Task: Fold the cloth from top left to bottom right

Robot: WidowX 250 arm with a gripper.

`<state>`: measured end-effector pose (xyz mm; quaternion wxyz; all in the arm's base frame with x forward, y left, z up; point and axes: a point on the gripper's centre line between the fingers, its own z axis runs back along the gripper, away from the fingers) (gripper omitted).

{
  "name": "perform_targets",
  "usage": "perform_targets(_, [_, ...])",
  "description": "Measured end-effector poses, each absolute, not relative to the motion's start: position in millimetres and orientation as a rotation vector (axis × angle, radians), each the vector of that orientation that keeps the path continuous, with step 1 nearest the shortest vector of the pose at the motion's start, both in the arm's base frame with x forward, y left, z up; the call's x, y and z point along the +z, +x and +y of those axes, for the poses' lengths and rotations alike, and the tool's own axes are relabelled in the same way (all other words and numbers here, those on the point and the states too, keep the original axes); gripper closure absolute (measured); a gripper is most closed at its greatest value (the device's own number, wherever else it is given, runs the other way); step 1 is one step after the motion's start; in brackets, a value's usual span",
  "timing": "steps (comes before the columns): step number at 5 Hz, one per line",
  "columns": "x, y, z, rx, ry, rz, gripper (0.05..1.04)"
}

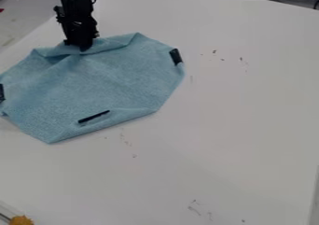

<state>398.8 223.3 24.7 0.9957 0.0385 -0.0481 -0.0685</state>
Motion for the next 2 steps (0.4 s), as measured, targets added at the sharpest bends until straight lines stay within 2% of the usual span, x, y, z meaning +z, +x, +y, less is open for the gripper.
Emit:
perform_targets(1, [24.6, 396.6, 225.4, -0.134, 0.089, -0.082, 0.931])
perform_targets(2, [28.8, 397.4, 223.5, -0.139, 0.139, -0.066, 0.999])
